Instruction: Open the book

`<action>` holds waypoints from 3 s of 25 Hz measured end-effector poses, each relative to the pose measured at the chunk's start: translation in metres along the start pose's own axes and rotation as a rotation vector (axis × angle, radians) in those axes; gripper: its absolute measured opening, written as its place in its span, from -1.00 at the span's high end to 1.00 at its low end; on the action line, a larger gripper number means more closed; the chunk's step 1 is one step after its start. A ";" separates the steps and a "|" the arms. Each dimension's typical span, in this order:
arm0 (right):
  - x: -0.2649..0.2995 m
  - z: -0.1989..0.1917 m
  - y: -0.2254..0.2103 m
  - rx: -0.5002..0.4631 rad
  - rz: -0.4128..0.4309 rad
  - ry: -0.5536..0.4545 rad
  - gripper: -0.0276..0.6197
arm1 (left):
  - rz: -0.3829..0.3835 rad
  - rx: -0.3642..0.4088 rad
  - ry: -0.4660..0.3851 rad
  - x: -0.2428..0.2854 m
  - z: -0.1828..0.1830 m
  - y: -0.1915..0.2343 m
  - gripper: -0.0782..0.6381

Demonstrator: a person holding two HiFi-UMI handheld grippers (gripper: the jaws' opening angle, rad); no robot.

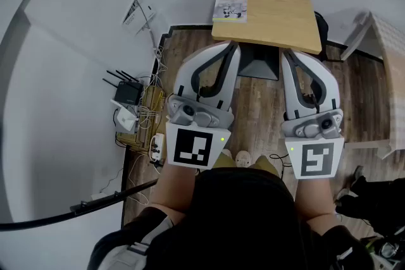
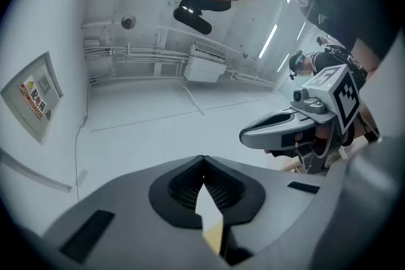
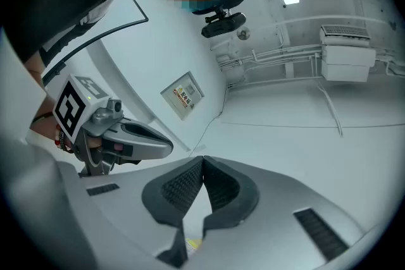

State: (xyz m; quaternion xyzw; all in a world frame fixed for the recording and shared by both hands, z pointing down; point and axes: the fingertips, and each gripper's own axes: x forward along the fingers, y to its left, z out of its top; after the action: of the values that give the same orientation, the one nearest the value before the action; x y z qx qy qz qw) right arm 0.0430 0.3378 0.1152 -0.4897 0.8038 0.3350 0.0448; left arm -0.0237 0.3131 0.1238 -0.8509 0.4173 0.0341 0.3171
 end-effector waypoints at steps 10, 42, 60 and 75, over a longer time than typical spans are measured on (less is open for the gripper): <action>-0.001 0.001 0.001 -0.003 0.008 0.005 0.82 | -0.002 -0.010 0.022 0.001 -0.003 -0.001 0.75; -0.009 -0.004 0.001 0.060 0.007 0.004 0.82 | -0.017 -0.037 0.064 -0.001 -0.011 -0.006 0.75; -0.002 -0.019 -0.001 0.046 0.001 -0.012 0.82 | -0.013 -0.021 0.040 0.010 -0.024 0.000 0.75; 0.083 -0.084 -0.047 0.013 -0.035 0.048 0.82 | -0.081 -0.070 0.005 0.110 -0.084 0.044 0.75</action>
State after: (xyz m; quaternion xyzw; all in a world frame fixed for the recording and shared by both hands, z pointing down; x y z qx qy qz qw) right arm 0.0602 0.2121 0.1231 -0.5114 0.7981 0.3168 0.0345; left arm -0.0019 0.1696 0.1323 -0.8779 0.3818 0.0336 0.2871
